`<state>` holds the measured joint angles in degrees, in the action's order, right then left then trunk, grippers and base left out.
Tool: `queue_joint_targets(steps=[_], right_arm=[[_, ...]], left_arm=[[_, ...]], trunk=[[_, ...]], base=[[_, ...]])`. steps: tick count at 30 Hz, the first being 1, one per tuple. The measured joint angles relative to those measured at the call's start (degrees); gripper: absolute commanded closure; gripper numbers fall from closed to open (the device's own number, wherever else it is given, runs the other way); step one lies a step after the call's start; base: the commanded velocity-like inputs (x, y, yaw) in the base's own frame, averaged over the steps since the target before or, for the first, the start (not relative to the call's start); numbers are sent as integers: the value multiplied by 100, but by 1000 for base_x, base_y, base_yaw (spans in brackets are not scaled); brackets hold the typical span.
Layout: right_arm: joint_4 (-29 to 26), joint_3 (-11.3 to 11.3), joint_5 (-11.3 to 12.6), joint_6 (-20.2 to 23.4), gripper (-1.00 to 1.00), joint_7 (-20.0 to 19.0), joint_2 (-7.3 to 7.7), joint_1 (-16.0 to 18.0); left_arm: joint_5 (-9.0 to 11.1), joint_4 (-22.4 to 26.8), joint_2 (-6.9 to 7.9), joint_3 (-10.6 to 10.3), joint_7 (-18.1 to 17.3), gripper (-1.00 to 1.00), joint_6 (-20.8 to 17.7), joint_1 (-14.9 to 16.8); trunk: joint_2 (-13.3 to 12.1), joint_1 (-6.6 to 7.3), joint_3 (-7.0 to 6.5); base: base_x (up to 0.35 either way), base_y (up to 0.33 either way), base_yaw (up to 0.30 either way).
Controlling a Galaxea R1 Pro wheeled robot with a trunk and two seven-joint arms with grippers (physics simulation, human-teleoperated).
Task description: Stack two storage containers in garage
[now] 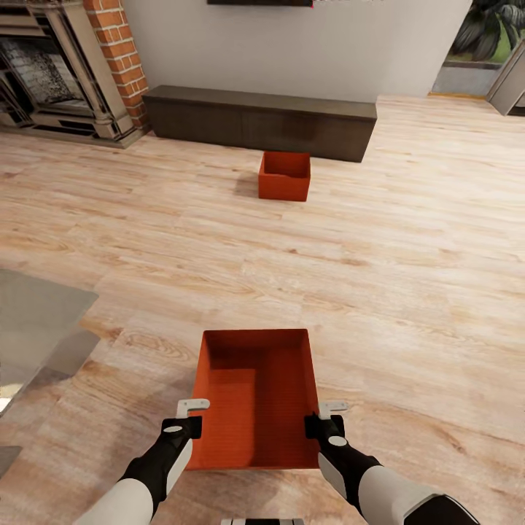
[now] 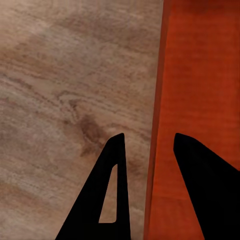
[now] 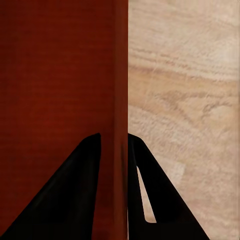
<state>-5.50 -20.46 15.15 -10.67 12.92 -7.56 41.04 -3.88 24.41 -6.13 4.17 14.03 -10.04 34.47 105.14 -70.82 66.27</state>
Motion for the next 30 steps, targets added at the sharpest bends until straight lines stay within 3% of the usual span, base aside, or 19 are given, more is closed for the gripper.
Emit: queue_joint_targets(steps=[30], right_arm=[[7,109,-30,6,100,-1,-28,2]], left_arm=[[19,68,-1,3,-4,100,5,-2]], trunk=[[-1203,659,-539]], base=[[0,0,0]])
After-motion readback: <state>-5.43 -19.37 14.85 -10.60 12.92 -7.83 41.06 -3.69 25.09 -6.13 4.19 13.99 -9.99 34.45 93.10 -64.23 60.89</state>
